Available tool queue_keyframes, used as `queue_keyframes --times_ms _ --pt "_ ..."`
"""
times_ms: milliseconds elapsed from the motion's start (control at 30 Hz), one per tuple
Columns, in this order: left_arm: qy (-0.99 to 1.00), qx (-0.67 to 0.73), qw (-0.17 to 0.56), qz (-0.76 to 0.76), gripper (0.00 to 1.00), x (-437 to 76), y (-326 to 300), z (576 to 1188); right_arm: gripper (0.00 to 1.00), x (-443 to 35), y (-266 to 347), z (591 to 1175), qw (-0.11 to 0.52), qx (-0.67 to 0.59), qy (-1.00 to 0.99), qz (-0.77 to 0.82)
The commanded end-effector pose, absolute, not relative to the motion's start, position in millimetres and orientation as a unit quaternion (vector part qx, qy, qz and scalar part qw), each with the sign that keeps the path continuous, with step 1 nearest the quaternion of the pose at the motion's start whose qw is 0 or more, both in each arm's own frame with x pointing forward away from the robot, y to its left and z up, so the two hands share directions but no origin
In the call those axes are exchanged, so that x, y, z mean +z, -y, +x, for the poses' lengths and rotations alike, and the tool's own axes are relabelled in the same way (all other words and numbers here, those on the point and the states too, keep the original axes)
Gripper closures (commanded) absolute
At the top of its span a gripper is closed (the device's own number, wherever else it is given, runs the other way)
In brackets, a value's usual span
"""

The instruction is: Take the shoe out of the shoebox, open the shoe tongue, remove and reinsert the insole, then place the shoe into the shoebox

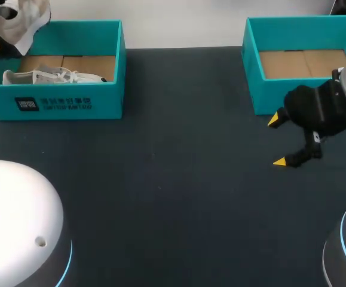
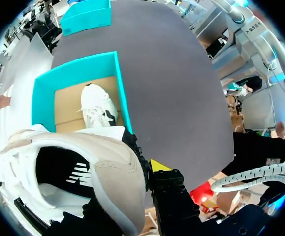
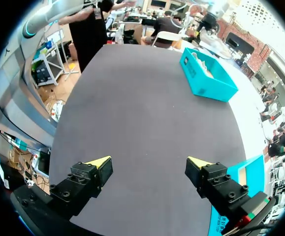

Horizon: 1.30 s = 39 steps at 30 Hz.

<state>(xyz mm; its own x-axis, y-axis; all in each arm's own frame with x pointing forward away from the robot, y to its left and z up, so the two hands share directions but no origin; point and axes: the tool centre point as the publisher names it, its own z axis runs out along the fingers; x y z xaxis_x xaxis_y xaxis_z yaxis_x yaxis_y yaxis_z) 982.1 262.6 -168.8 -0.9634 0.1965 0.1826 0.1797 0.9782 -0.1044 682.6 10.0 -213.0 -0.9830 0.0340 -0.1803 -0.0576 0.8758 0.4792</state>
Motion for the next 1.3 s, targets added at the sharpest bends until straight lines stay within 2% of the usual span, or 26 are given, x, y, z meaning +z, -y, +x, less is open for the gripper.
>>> queue_keyframes --times_ms 33,500,1300 --pt "0.986 0.051 0.127 -0.096 1.0 -168.1 -272.3 1010.3 0.0 -214.1 -10.6 682.9 0.092 0.248 -0.964 -0.006" --pt "0.986 0.041 0.134 -0.091 1.0 -178.5 -292.7 1061.1 0.0 -214.1 -10.6 682.9 0.092 0.248 -0.964 -0.006" --pt "0.985 0.024 0.142 -0.097 1.0 -184.1 -298.1 1083.2 0.0 -214.1 -10.6 682.9 0.092 0.248 -0.964 -0.006"
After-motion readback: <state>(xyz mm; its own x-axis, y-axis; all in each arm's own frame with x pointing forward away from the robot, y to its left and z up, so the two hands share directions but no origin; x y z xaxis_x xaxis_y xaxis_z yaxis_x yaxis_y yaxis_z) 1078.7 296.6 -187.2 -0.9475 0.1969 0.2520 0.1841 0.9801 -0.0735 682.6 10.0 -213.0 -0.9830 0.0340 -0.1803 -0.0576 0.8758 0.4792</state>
